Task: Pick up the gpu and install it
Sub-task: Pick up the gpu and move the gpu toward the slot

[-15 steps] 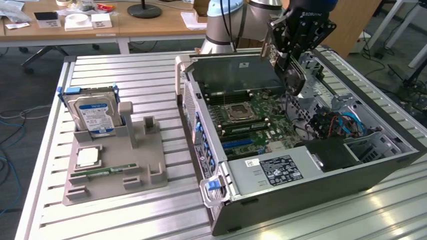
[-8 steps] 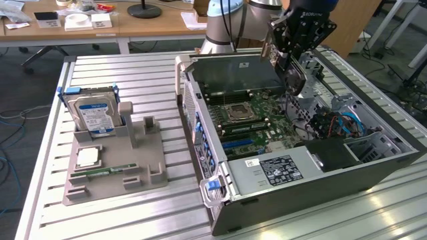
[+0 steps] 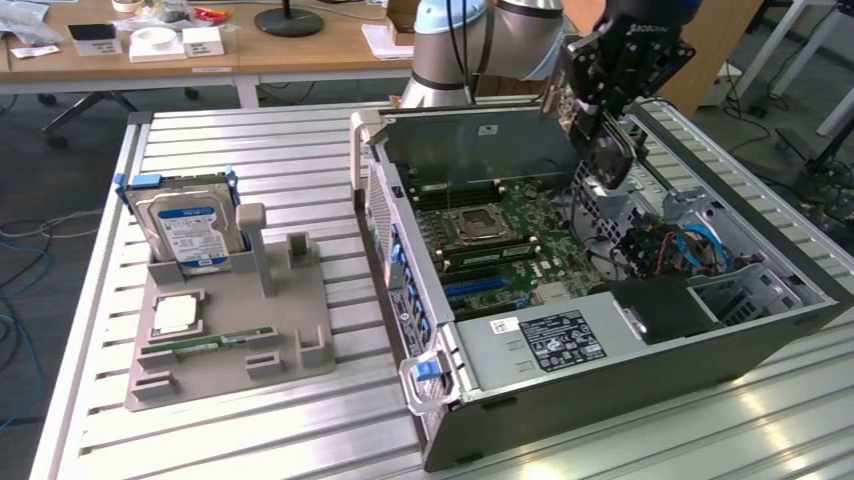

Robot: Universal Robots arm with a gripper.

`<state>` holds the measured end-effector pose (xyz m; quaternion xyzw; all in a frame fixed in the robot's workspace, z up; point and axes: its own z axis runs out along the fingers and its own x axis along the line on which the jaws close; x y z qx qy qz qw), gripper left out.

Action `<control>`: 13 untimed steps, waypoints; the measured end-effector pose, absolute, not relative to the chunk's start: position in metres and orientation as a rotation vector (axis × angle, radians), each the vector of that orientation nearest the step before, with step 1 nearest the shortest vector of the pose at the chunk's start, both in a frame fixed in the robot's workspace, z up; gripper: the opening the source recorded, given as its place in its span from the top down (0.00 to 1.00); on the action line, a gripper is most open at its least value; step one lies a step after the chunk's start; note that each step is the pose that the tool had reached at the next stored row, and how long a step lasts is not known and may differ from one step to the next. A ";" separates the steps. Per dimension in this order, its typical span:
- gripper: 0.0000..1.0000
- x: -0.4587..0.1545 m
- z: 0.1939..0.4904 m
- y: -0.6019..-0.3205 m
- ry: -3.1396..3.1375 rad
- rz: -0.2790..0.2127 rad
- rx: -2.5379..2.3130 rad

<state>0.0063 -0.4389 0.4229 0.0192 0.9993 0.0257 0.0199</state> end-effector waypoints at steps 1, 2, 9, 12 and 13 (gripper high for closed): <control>0.73 0.010 0.423 -0.439 3.100 0.079 0.060; 0.73 0.014 0.423 -0.439 3.100 0.080 0.060; 0.73 0.046 0.423 -0.439 3.100 0.080 0.060; 0.73 0.053 0.423 -0.439 3.100 0.080 0.060; 0.73 0.053 0.423 -0.439 3.100 0.080 0.060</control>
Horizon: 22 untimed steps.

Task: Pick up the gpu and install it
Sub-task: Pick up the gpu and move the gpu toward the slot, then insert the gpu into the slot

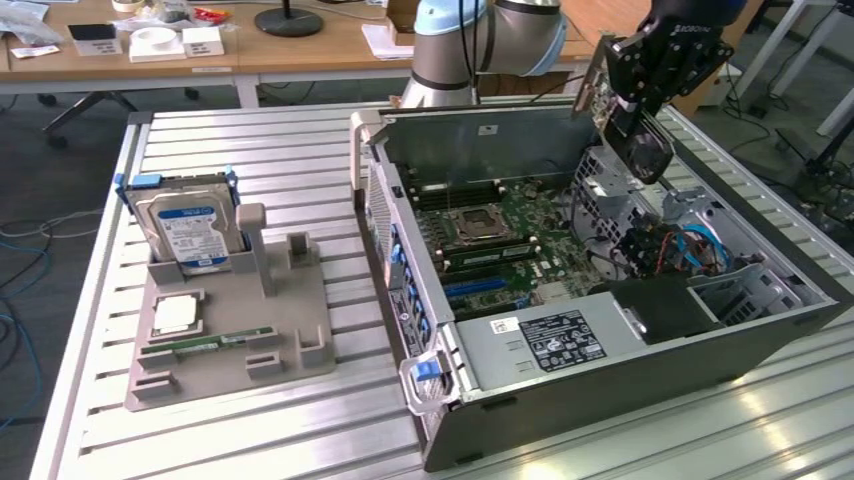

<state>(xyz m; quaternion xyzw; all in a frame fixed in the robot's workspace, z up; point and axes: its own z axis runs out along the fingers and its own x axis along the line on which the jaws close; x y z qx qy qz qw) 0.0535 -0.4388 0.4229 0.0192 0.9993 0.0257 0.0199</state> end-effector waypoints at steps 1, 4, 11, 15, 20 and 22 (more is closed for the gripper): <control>0.73 0.053 0.423 -0.439 3.100 0.080 0.060; 0.73 0.054 0.423 -0.439 3.100 0.080 0.060; 0.73 0.065 0.423 -0.439 3.105 0.080 0.064; 0.73 0.065 0.423 -0.439 3.105 0.080 0.064; 0.73 0.065 0.423 -0.439 3.105 0.080 0.064; 0.73 0.065 0.423 -0.439 3.105 0.080 0.064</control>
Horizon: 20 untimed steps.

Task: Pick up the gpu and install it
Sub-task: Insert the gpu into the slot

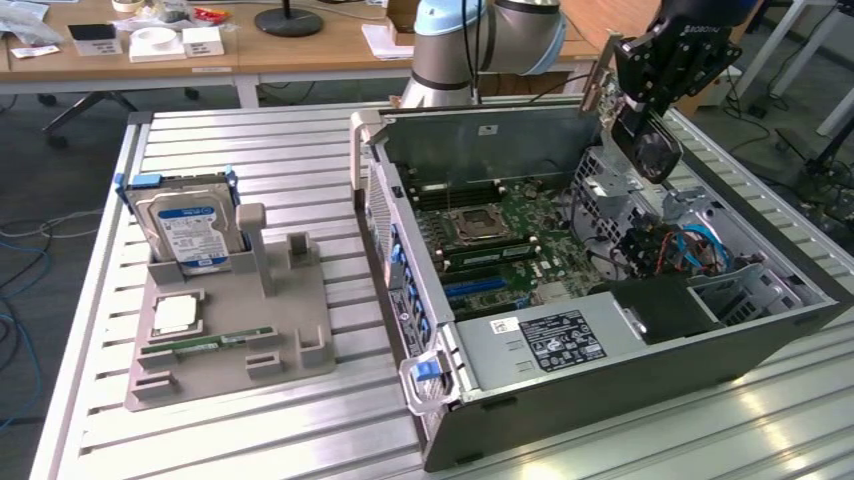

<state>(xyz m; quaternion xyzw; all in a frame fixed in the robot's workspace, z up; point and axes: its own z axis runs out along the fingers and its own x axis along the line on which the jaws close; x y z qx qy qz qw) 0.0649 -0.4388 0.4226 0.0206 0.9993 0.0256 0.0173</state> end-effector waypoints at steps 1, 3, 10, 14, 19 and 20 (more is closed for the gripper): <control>0.73 0.065 0.423 -0.439 3.105 0.080 0.064; 0.73 0.065 0.423 -0.439 3.105 0.080 0.063; 0.73 0.065 0.422 -0.439 3.107 0.081 -0.031; 0.73 0.065 0.422 -0.439 3.106 0.083 -0.123; 0.73 0.065 0.422 -0.439 3.100 0.085 -0.258; 0.73 0.065 0.422 -0.439 3.099 0.085 -0.285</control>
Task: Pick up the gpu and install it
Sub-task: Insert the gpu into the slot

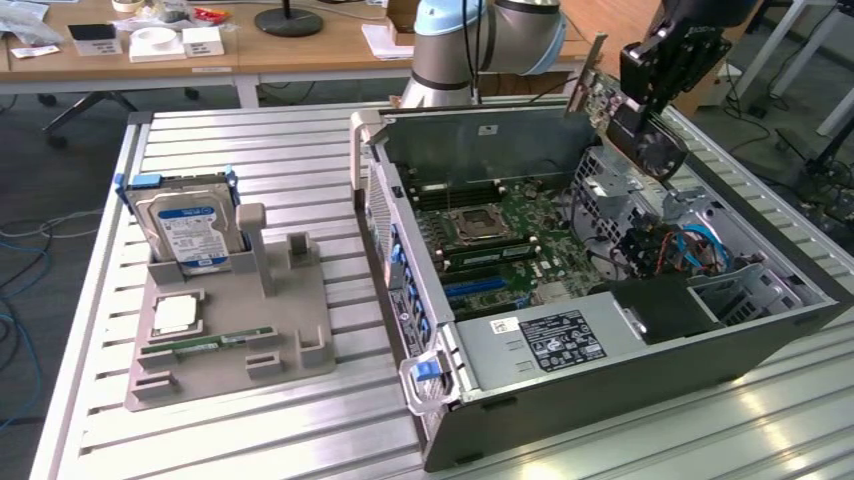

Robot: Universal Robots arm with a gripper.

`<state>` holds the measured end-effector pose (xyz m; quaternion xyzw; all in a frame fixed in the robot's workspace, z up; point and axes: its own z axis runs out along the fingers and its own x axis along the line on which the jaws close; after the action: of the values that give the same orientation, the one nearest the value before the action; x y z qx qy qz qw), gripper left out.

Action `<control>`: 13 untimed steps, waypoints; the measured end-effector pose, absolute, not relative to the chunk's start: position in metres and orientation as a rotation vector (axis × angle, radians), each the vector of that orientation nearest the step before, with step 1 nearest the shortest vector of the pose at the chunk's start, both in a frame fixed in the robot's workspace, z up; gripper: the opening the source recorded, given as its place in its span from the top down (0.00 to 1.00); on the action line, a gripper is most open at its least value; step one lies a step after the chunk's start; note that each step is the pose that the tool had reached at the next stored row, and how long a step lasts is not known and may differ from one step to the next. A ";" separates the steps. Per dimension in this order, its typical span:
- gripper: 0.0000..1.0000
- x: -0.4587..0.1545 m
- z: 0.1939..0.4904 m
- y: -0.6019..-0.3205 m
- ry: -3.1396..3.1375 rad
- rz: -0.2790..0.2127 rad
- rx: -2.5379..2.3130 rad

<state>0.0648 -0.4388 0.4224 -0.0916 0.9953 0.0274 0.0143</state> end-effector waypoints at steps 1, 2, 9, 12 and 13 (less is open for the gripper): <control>0.73 0.065 0.422 -0.439 3.096 0.086 -0.312; 0.73 0.065 0.422 -0.439 3.094 0.086 -0.339; 0.73 0.065 0.422 -0.439 3.072 0.089 -0.523; 0.73 0.065 0.422 -0.439 3.059 0.090 -0.601; 0.73 0.065 0.422 -0.439 3.054 0.090 -0.627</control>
<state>0.0648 -0.4388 0.4220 -0.2010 0.9791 0.0288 0.0113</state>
